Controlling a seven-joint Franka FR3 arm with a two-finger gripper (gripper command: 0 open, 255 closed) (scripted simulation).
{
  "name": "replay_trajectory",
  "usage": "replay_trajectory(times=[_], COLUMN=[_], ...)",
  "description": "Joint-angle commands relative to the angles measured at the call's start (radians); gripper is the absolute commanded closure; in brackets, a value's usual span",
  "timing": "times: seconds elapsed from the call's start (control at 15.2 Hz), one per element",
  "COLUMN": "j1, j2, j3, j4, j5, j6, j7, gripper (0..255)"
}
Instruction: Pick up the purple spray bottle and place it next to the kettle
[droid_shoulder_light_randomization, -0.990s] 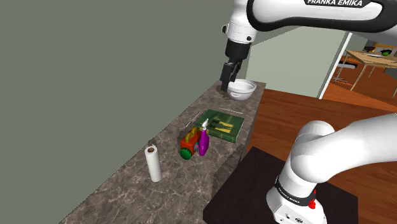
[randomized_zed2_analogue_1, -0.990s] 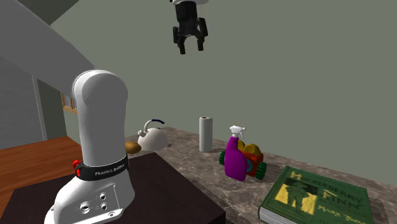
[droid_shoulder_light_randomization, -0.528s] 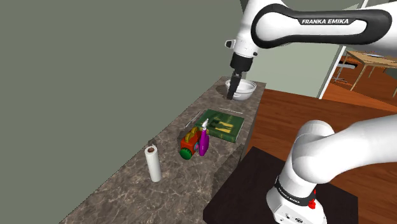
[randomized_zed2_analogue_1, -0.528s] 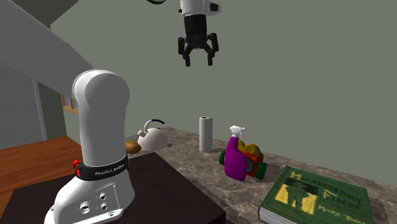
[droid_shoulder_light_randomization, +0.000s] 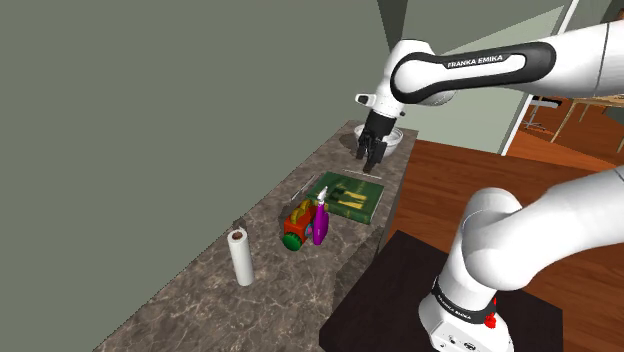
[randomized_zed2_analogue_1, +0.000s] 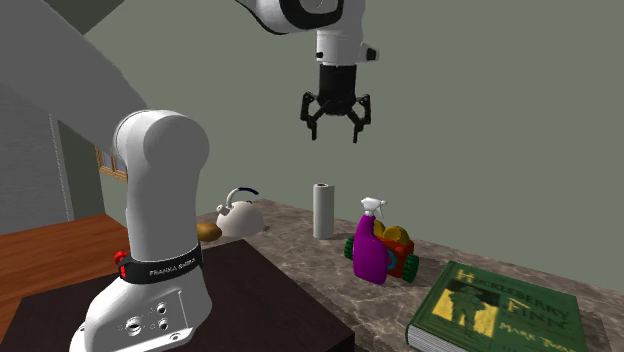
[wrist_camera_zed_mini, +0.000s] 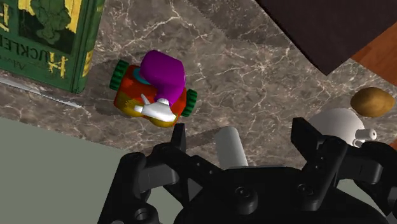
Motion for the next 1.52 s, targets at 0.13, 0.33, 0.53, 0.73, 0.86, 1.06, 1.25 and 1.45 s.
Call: replay_trajectory(times=[0.13,0.33,0.53,0.73,0.86,1.06,1.25,1.45], j1=[0.092,0.202,0.357,0.588,0.775,0.453,0.318,0.238], j2=[0.119,0.238,0.380,0.578,0.996,1.170,1.320,1.428], j3=[-0.184,-0.335,-0.511,-0.748,-0.967,-0.649,-0.508,-0.416], j4=[0.005,0.042,0.101,0.184,0.281,0.395,0.512,0.615], j5=[0.008,0.052,0.146,0.335,0.758,0.881,0.956,0.991], j6=[0.098,0.156,0.194,0.191,0.021,-0.064,-0.133,-0.176], j7=[-0.271,-0.483,-0.719,-1.015,-1.419,-1.620,-1.770,-1.870], gripper=[0,0,0,0,0,0,0,0])
